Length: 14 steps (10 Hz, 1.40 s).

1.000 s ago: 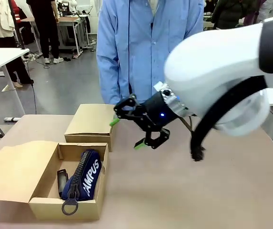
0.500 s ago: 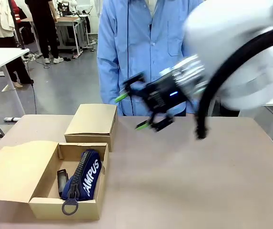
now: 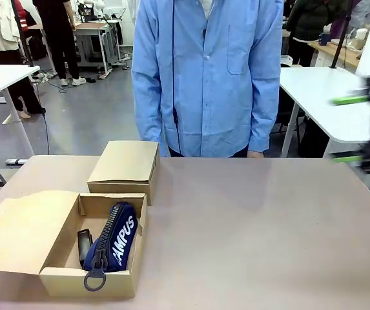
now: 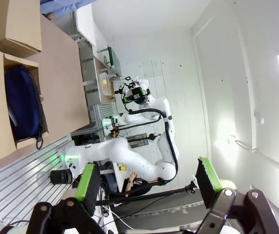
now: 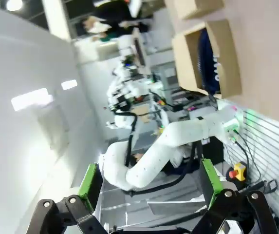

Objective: Place items inside the box.
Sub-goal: Pick up a Pencil pouch or Stapler and place it inside the Mailer Box closest to the robot, then close the lid of the Mailer Box closest to the robot.

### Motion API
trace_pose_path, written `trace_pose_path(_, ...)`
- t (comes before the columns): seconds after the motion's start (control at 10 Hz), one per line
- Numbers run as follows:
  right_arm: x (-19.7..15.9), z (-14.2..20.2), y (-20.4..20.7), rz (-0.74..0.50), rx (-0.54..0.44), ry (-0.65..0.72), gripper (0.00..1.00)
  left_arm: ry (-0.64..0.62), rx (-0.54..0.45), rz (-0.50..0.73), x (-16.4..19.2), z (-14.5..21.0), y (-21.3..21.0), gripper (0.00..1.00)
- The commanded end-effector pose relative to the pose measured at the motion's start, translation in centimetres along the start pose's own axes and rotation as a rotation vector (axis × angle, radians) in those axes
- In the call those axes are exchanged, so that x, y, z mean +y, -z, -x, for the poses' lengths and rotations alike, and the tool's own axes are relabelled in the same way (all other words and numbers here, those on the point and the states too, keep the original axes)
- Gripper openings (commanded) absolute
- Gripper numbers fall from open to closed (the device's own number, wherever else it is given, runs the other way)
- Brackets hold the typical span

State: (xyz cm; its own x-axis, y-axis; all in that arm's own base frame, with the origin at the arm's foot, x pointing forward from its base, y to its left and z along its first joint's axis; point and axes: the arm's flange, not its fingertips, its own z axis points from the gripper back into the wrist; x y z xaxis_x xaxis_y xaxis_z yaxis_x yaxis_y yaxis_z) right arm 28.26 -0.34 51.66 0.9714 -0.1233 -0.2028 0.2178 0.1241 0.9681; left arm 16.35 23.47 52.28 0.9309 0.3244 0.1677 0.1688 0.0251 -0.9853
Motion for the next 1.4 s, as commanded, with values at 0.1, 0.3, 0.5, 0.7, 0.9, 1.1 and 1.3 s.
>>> trace_pose_path(0.1,-9.8,-0.9,-2.0,0.063,-0.113,0.05,1.0,0.014,-0.004,0.013,-0.2,0.0,0.0,1.0)
trace_pose_path(0.3,-5.0,-1.1,-6.5,-0.044,-0.084,0.002,1.0,0.014,-0.004,0.013,-0.2,0.0,0.0,1.0)
trace_pose_path(0.5,-5.0,-1.1,-6.5,-0.044,-0.084,0.002,1.0,0.014,-0.004,0.013,-0.2,0.0,0.0,1.0)
trace_pose_path(0.7,-5.0,-1.1,-6.5,-0.044,-0.084,0.002,1.0,0.014,-0.004,0.013,-0.2,0.0,0.0,1.0)
trace_pose_path(0.9,-5.0,-1.1,-6.5,-0.044,-0.084,0.002,1.0,0.014,-0.004,0.013,-0.2,0.0,0.0,1.0)
trace_pose_path(1.1,-5.0,-1.1,-6.5,-0.044,-0.084,0.002,1.0,0.0,0.0,0.0,0.0,0.0,0.0,1.0)
trace_pose_path(1.3,-5.0,-1.1,-6.5,-0.044,-0.084,0.002,1.0,0.239,0.503,-0.04,0.3,-1.8,7.1,1.0)
